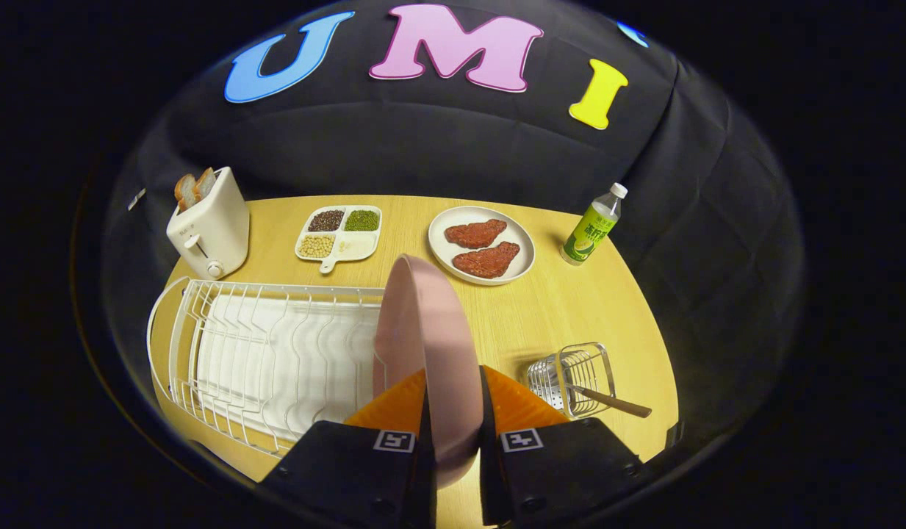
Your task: Take the plate from the dish rack, then take the spoon from the basket and place it into the plate.
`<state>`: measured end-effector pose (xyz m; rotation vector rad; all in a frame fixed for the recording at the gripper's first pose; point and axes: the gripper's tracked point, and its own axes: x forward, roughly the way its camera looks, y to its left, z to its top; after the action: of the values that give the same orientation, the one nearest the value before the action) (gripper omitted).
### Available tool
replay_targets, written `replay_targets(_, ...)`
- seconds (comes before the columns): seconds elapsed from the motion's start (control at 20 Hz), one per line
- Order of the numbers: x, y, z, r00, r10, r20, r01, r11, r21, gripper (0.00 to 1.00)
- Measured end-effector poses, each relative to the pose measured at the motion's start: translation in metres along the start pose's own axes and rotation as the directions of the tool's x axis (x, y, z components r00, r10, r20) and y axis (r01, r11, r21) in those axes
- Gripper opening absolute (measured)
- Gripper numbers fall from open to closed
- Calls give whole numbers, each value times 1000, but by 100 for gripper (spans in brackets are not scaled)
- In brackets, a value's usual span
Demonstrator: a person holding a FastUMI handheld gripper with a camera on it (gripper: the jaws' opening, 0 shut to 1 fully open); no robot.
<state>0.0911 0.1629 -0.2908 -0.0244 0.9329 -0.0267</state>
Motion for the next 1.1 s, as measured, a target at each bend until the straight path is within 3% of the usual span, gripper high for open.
replay_targets(0.3, -16, 0, 29, 994, -92, 57, 100, 982, -159, 27)
replay_targets(0.5, -24, 9, 51, 983, -150, 103, 173, 946, -274, 27)
replay_targets(0.7, -43, 8, 80, 968, -171, 182, 218, 934, -283, 27)
replay_targets(0.9, -69, -11, 83, 969, -114, 220, 155, 972, -179, 27)
replay_targets(1.1, -100, -27, 66, 976, 15, 219, -5, 999, -46, 27)
